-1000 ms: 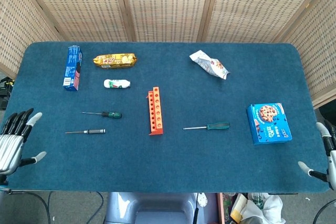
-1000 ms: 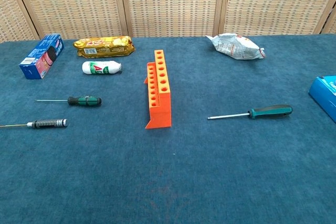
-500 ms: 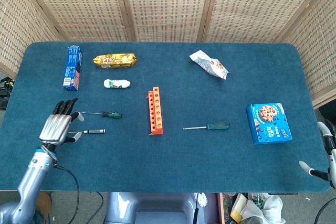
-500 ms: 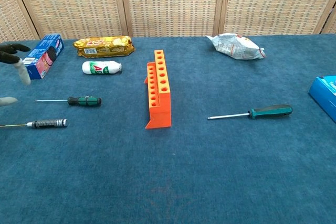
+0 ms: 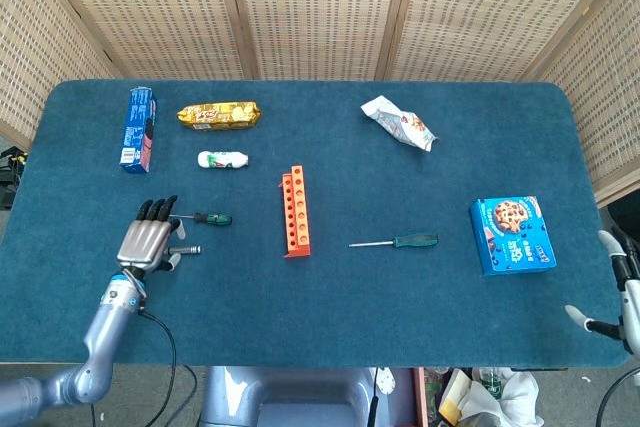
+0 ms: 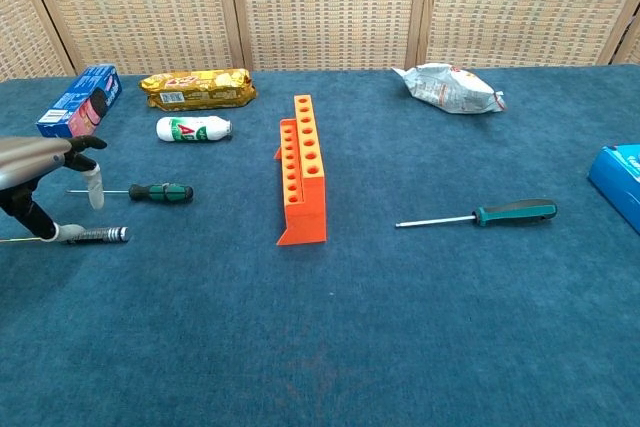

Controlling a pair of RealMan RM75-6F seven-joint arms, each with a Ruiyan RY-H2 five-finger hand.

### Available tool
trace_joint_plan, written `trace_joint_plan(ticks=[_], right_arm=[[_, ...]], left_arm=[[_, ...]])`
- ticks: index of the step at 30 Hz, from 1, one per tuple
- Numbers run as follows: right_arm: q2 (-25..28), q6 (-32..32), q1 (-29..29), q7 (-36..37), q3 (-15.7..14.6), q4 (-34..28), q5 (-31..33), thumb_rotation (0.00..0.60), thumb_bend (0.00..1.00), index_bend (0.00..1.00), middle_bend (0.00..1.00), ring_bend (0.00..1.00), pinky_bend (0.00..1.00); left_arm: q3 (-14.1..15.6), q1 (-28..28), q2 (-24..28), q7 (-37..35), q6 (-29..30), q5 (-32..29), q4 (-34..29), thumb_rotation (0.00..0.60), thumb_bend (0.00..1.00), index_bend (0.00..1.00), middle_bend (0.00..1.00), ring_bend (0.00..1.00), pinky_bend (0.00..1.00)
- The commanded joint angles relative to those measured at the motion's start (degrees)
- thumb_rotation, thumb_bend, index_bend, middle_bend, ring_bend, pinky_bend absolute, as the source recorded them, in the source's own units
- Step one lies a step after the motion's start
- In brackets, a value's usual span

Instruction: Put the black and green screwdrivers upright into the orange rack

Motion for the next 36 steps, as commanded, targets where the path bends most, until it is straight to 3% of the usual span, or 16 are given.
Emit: trace_joint_plan(ticks=[1, 36], right_arm=[[-0.07, -0.16, 0.07, -0.1, -0.03, -0.01, 0.11, 0.6, 0.0, 0.0, 0.0, 0.0, 0.0], [0.51, -2.23, 0.88, 2.92, 0.6, 1.06, 2.21, 0.6, 0.0, 0.0, 0.0, 0.0, 0.0]], left_arm=[[0.31, -1.11, -1.84, 0.41, -0.7, -1.88, 2.28, 0.6, 0.31, 0.45, 0.0, 0.0, 0.0], [1.58, -5.29, -7.23, 4.2, 0.85, -8.6, 6.32, 0.6, 0.31, 0.49, 0.0, 0.0, 0.0]])
